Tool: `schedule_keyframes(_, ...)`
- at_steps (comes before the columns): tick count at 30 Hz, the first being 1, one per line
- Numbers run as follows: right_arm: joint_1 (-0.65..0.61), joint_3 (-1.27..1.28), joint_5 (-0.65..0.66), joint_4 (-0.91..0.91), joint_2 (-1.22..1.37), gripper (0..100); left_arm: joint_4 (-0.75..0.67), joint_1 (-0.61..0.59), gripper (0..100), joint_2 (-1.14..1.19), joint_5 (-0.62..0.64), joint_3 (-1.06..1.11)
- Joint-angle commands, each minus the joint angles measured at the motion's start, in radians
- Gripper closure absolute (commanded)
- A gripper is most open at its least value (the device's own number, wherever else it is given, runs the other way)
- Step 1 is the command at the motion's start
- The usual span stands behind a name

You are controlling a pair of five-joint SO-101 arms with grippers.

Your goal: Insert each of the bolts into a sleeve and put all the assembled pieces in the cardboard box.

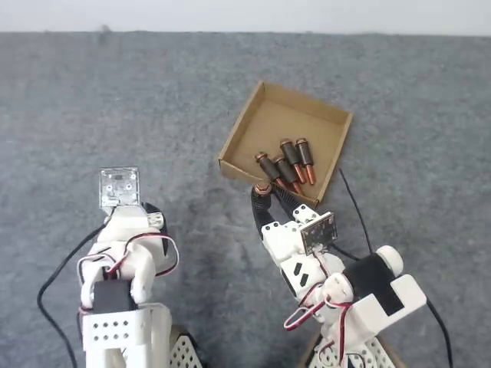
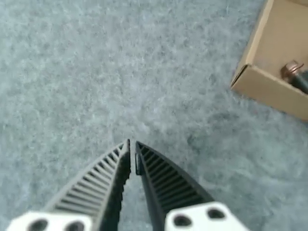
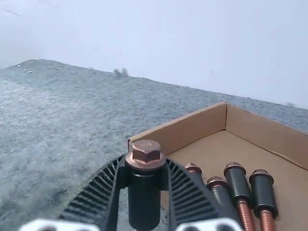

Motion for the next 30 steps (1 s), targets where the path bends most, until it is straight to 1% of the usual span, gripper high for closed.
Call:
schedule_keyframes(1,0.021,-0.029,-0.003,-0.001,-0.087,99.3,0.054,0.005,99,-0.005,-0.002,-0.079)
schedule_keyframes(5,0.019,0.020,-0.003,0.008,-0.220,99.3,0.057,0.008,99,-0.005,-0.002,-0.081)
schedule_keyframes(6,0.022,0.021,-0.003,0.039,-0.259,99.3,0.055,0.023,99,-0.005,-0.003,-0.077)
schedule_keyframes(9,0.048,0.015,-0.003,0.199,-0.381,99.3,0.052,0.069,99,-0.003,-0.006,-0.056)
schedule_keyframes(14,0.068,0.009,-0.003,0.473,-0.664,99.3,0.052,0.074,99,-0.005,-0.054,-0.051)
schedule_keyframes(20,0.070,-0.043,-0.009,0.955,-1.024,99.3,0.052,0.074,99,-0.005,-0.058,-0.047)
schedule_keyframes(22,0.070,-0.064,-0.009,1.090,-1.124,99.3,0.052,0.074,99,-0.005,-0.058,-0.047)
schedule_keyframes(26,0.071,-0.091,-0.008,1.291,-1.268,99.3,0.052,0.074,99,-0.005,-0.058,-0.047)
schedule_keyframes(30,0.122,-0.155,-0.009,1.437,-1.297,99.3,0.052,0.074,99,-0.005,-0.058,-0.044)
